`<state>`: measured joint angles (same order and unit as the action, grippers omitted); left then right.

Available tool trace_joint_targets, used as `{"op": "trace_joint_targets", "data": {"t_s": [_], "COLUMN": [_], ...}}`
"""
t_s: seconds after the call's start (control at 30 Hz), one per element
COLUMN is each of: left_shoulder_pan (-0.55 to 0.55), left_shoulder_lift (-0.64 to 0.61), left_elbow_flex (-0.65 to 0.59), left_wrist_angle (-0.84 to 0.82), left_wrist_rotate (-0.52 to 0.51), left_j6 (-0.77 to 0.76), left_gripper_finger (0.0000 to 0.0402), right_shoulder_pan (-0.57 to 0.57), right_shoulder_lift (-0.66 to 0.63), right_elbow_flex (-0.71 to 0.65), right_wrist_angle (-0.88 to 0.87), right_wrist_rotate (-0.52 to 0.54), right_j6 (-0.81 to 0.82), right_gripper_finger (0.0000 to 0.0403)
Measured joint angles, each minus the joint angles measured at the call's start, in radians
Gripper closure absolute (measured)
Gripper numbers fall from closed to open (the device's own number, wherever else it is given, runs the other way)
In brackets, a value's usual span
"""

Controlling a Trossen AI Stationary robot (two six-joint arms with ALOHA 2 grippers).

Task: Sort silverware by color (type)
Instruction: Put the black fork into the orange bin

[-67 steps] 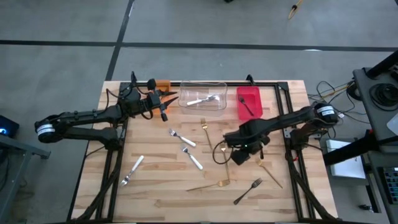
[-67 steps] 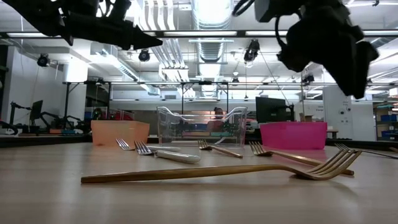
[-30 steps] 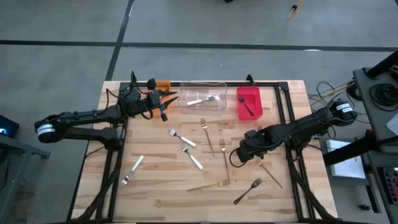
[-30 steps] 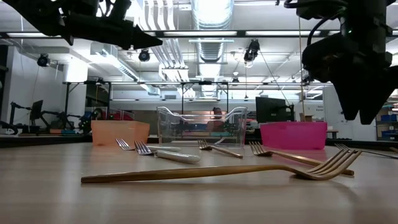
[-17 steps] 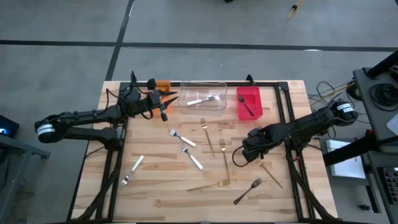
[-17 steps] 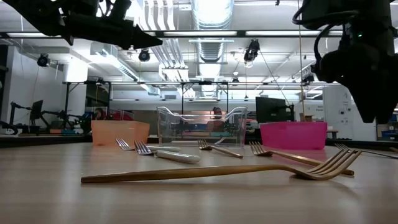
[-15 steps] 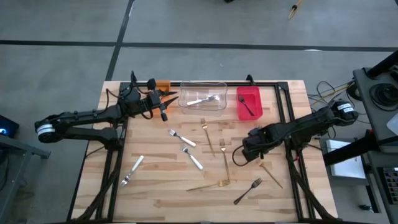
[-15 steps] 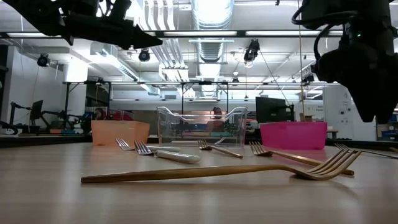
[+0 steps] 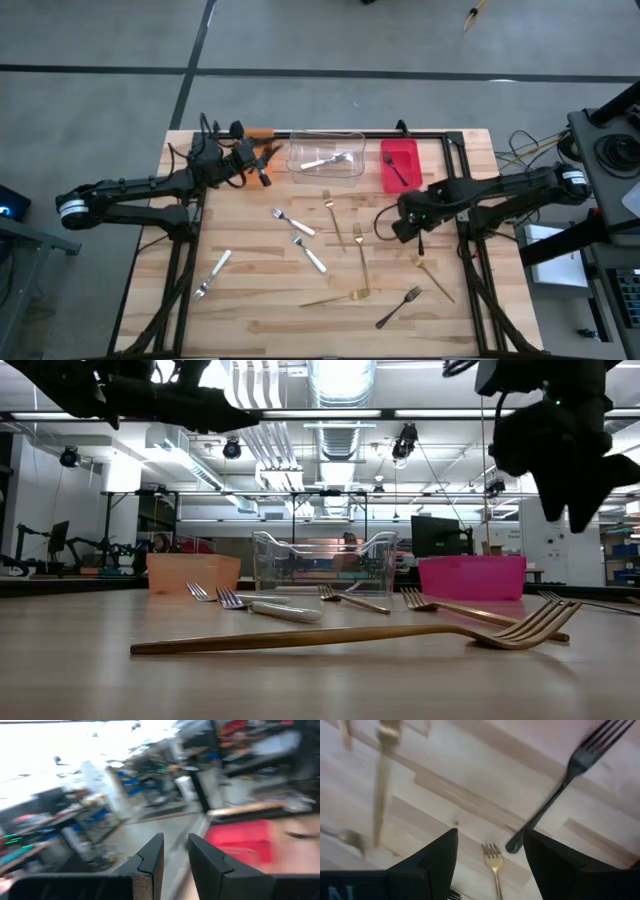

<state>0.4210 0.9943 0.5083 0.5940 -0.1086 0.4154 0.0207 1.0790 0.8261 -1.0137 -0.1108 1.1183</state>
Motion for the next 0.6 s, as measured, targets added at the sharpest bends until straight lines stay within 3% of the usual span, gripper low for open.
{"op": "trace_joint_targets", "data": {"t_s": [0.2,0.37,0.6], "left_shoulder_pan": [0.000,0.000,0.002], "left_shoulder_lift": [0.000,0.000,0.000], "left_elbow_flex": [0.000,0.001,0.001], "left_wrist_angle": [0.153,0.245,0.322], "left_wrist_rotate": [-0.160,-0.173,-0.173], "left_j6": [0.066,0.102,0.199], "left_gripper_finger": [0.0331,0.0331,0.0331], "right_shoulder_pan": [-0.123,-0.229,-0.400], "right_shoulder_lift": [-0.158,-0.247,-0.208], "right_elbow_flex": [0.000,0.000,0.000], "right_wrist_angle": [0.012,0.108,0.333], "right_wrist_rotate": [0.114,0.190,0.156], "right_j6": [-0.091,-0.191,-0.400], "right_gripper_finger": [0.0188,0.0188,0.0188]}}
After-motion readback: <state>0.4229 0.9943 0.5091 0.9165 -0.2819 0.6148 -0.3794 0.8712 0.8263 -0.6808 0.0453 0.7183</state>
